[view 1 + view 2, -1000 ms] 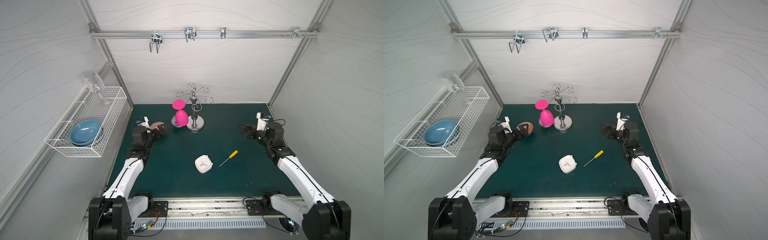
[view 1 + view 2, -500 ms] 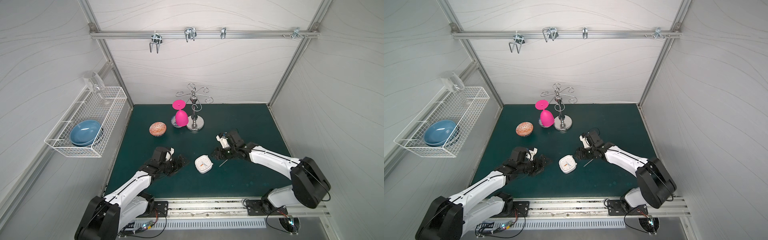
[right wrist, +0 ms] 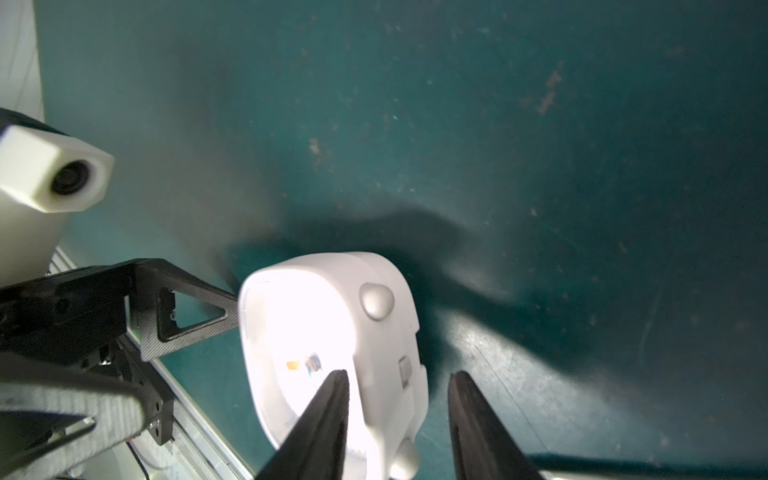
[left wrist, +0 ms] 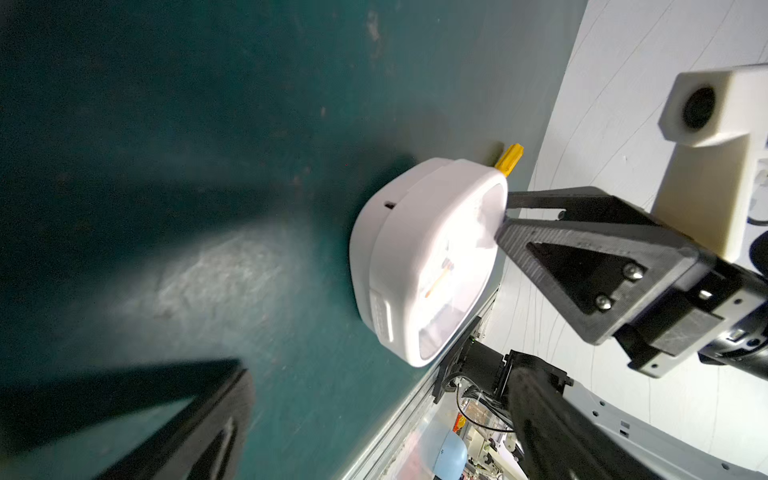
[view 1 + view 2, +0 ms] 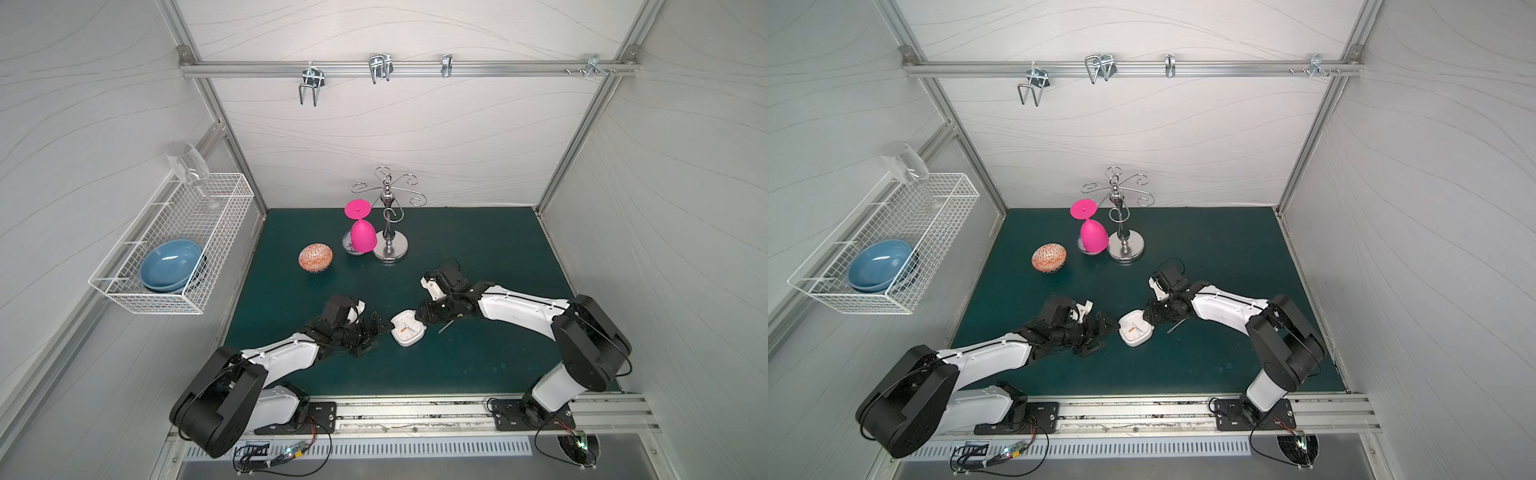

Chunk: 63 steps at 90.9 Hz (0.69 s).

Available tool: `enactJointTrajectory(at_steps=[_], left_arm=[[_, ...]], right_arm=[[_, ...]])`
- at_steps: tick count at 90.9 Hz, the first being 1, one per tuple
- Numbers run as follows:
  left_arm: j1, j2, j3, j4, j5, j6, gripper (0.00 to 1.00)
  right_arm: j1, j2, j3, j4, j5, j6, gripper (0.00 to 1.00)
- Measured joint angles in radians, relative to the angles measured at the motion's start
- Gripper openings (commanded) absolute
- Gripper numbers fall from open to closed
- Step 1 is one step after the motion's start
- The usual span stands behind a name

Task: Remove the battery from the alarm
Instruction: Pick up the alarm from the center of the board.

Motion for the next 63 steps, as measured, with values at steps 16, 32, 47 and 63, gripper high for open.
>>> enactJointTrajectory(at_steps=[16, 32, 47, 63], left_arm=[[-0.030, 0.089, 0.033, 0.087, 0.010, -0.026, 1.00], [-0.084, 0.196, 0.077, 0.189, 0.017, -0.061, 0.96], [-0.107, 0.285, 0.118, 0.265, 0.019, -0.087, 0.88], [-0.108, 0.331, 0.127, 0.309, 0.024, -0.107, 0.74]], right_arm=[[0.006, 0.003, 0.000, -0.021, 0.036, 0.001, 0.40], [0.011, 0.003, 0.000, -0.020, 0.045, 0.001, 0.40], [0.016, 0.003, 0.000, -0.019, 0.050, 0.001, 0.40], [0.017, 0.003, 0.000, -0.014, 0.050, 0.004, 0.41]])
